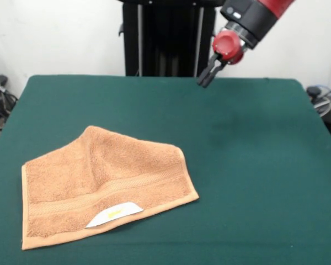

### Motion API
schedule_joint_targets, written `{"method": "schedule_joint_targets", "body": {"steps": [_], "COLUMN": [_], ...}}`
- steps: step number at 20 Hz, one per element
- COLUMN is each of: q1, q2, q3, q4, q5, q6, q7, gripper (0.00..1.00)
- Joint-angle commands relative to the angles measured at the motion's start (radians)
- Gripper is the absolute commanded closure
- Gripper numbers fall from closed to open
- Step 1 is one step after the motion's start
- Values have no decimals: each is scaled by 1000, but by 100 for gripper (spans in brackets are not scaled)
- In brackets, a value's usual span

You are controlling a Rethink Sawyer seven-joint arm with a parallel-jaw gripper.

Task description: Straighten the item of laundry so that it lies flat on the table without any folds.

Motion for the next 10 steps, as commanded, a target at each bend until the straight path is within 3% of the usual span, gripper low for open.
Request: {"method": "schedule_joint_targets", "body": {"steps": [1,10], "q1": [71,159], "q2": [79,212], "q3": [-42,-116], "q4": [89,70], "q5": [31,43], "q6": [-9,-105], "q7": [306,418], "gripper": [0,0]}}
